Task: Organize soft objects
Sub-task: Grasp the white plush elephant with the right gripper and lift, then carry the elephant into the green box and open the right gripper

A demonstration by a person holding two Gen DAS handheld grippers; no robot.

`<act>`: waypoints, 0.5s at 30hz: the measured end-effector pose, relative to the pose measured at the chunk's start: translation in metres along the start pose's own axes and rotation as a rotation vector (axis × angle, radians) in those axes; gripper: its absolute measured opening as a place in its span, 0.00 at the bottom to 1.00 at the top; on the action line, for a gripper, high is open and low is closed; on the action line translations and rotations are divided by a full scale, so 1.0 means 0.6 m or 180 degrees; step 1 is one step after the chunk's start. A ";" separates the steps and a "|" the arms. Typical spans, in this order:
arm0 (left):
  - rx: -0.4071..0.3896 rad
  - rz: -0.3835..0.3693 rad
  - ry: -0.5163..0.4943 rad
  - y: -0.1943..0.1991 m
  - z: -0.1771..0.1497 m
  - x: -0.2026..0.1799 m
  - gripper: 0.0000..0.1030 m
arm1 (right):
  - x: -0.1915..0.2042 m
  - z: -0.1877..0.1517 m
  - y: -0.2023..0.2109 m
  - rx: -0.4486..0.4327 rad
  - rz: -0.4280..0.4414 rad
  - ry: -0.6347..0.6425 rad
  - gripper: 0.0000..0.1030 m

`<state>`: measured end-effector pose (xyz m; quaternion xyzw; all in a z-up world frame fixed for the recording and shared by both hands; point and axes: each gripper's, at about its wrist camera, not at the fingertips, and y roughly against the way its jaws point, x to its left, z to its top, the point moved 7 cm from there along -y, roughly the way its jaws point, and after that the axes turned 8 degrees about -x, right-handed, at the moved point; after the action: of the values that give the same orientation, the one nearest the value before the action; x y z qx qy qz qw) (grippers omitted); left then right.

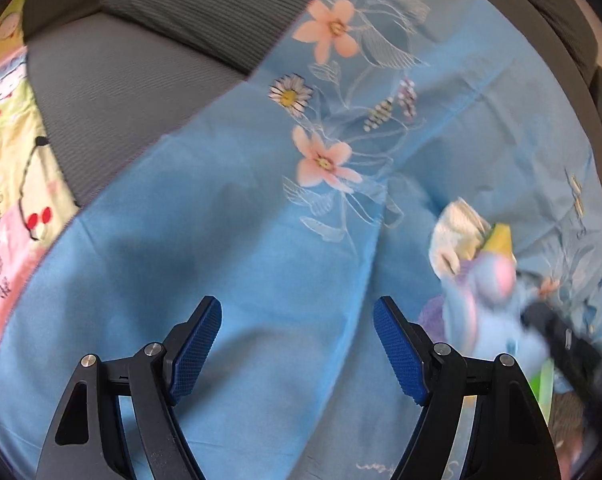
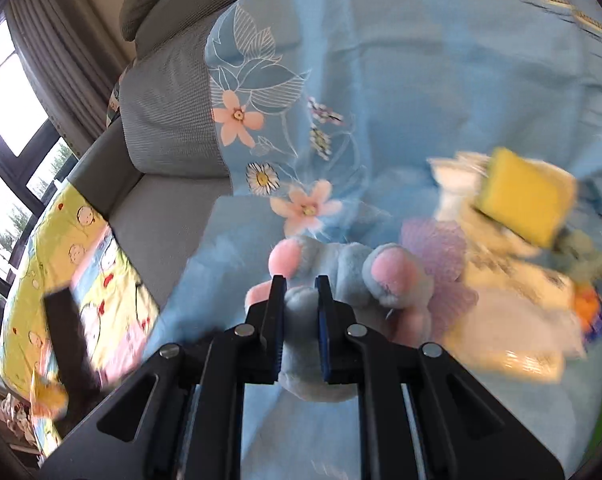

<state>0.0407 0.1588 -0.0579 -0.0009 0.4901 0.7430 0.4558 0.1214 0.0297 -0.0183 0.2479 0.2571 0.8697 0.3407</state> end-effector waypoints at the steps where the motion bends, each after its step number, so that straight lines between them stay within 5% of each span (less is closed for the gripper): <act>1: 0.0025 -0.0036 -0.0036 -0.002 -0.003 -0.010 0.77 | -0.010 -0.016 0.017 0.0015 -0.0032 -0.0041 0.13; 6: 0.0174 -0.0261 -0.0370 -0.002 -0.032 -0.066 0.77 | -0.056 -0.100 0.075 0.0127 -0.0161 -0.0284 0.13; 15: 0.0651 -0.0770 -0.0493 0.034 -0.149 -0.135 0.77 | -0.117 -0.213 0.154 0.0291 -0.0293 -0.0603 0.14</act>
<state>0.0345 0.0366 -0.0531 0.0437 0.5228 0.6268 0.5761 0.0462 -0.1149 -0.0745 0.3321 0.2743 0.8132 0.3914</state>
